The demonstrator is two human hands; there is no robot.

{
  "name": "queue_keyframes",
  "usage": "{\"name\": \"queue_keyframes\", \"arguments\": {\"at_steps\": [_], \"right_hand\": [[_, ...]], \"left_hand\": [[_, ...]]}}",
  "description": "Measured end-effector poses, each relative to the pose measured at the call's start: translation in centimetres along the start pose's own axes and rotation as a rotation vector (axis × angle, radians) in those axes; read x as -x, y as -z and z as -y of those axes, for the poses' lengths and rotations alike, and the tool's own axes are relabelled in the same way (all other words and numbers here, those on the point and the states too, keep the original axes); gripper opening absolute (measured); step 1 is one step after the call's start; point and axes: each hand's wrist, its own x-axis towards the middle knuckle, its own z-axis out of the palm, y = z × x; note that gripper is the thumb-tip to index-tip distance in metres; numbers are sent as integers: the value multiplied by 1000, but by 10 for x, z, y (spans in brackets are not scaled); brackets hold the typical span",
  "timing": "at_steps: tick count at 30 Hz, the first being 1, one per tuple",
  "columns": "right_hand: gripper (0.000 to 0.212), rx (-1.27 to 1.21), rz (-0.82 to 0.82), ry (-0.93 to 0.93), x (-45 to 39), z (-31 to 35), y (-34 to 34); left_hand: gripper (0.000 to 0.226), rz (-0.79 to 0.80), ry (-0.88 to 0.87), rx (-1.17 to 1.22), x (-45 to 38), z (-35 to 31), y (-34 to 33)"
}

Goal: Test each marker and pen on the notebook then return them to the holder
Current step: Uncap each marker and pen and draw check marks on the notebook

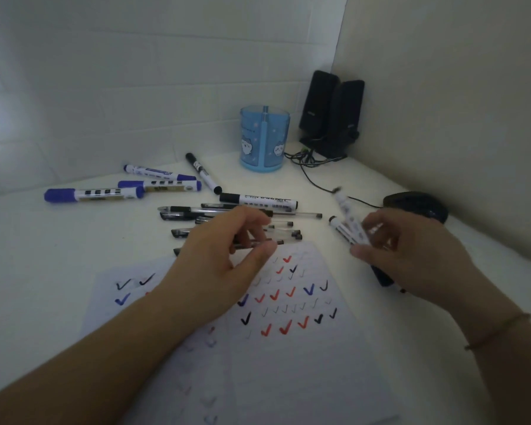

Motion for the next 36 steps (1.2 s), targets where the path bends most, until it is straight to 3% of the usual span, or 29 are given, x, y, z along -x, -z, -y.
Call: {"name": "queue_keyframes", "arguments": {"at_steps": [5,10,16,25,30,34,36], "right_hand": [[29,199,28,-62,2,1,-9],[29,117,53,-115,-5,-10,-8],[15,142,-53,-166,-11,-24,-12],[15,125,-117,-194,-16,-35,-13],[20,121,-197,5,-18,-9,-17],[29,-9,-91,195,-50,36,-31],[39,48,-72,214,-72,53,-43]], "left_hand": [[21,29,-3,-51,1,0,-3],[18,39,-1,-67,1,2,-3],[15,58,-9,-94,1,2,-2],[14,58,2,-104,-1,3,-1],[13,43,20,-78,0,7,-1],[17,76,47,-103,1,5,1],[18,111,46,-125,2,1,1]]}}
